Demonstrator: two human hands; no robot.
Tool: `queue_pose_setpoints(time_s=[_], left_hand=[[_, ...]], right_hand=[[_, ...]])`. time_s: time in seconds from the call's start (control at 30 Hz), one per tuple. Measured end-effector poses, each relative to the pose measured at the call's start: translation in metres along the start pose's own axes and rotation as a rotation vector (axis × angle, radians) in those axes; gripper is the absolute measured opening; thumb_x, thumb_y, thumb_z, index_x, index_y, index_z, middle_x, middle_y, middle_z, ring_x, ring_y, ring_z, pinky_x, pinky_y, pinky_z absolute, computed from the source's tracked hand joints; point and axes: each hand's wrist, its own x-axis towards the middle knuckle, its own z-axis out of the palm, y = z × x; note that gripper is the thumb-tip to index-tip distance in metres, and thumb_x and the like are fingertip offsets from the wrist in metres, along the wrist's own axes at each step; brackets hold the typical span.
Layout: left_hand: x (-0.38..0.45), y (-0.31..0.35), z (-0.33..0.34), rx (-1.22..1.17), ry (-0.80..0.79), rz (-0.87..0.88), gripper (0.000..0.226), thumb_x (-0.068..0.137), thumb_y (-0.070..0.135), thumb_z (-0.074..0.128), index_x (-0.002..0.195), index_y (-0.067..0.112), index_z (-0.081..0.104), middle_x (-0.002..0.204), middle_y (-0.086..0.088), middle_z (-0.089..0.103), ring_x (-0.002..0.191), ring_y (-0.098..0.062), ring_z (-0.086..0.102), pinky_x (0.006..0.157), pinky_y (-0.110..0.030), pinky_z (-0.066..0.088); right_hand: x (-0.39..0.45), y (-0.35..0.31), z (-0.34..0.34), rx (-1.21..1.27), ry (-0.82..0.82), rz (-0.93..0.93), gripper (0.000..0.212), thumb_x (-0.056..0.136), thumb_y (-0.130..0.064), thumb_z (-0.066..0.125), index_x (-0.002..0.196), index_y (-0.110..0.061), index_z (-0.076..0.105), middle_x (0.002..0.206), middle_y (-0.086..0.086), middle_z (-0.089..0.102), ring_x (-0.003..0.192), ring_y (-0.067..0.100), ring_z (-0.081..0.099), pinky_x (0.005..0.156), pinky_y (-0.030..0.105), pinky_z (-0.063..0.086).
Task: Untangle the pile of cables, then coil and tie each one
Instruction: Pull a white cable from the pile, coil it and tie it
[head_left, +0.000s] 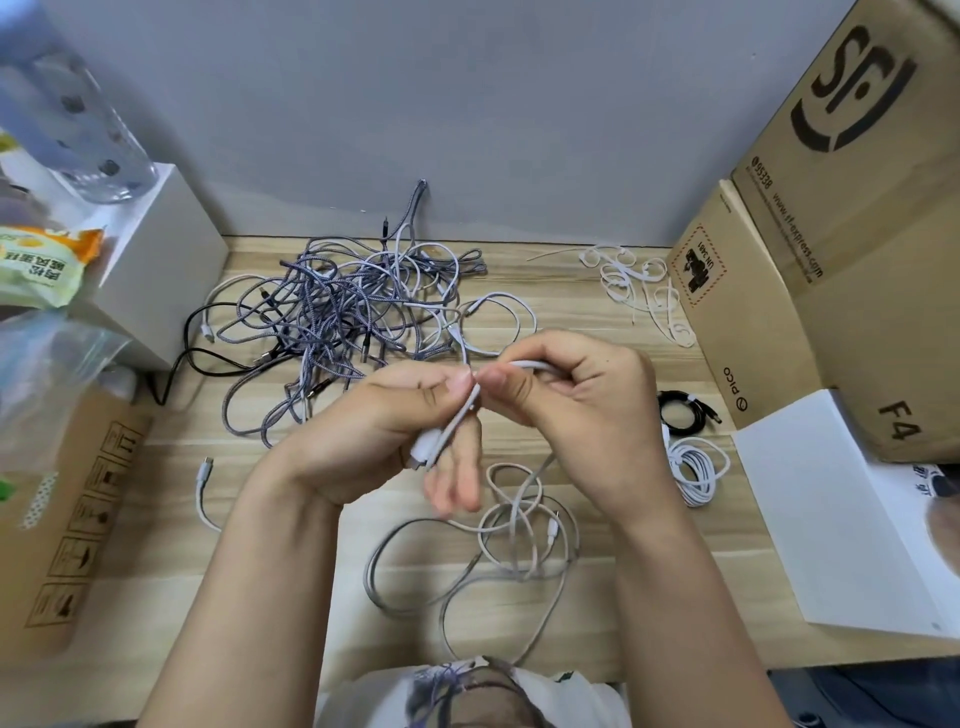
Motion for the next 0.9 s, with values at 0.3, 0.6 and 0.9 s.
queue_pose_setpoints(time_s=[0.3, 0.6, 0.9], left_hand=[[0.009, 0.003, 0.005, -0.599, -0.210, 0.244, 0.019, 0.099, 0.014, 0.040, 0.095, 0.004, 0.056, 0.053, 0.006, 0.031, 0.044, -0.008, 0.025, 0.045, -0.020, 0.027], [0.016, 0.011, 0.000, -0.704, 0.298, 0.375, 0.030, 0.075, 0.005, 0.062, 0.102, 0.006, 0.051, 0.059, 0.006, 0.048, 0.037, -0.005, 0.035, 0.040, -0.013, 0.034], [0.020, -0.002, 0.007, -0.047, 0.585, 0.219, 0.020, 0.100, 0.005, 0.032, 0.117, 0.007, 0.042, 0.059, 0.001, 0.064, 0.041, -0.005, 0.046, 0.045, -0.014, 0.040]], right_hand=[[0.010, 0.016, 0.003, -0.079, -0.073, 0.072, 0.022, 0.088, -0.033, 0.045, 0.069, -0.028, 0.057, 0.047, -0.015, 0.043, 0.049, 0.000, 0.038, 0.052, 0.014, 0.029], [0.001, 0.014, 0.017, -0.436, -0.352, 0.150, 0.022, 0.093, -0.035, 0.050, 0.072, -0.030, 0.058, 0.051, -0.002, 0.037, 0.054, 0.015, 0.039, 0.056, 0.037, 0.036], [-0.007, 0.001, 0.012, -0.615, -0.355, 0.083, 0.034, 0.082, -0.048, 0.053, 0.064, -0.019, 0.057, 0.051, 0.000, 0.042, 0.060, 0.021, 0.043, 0.059, 0.037, 0.039]])
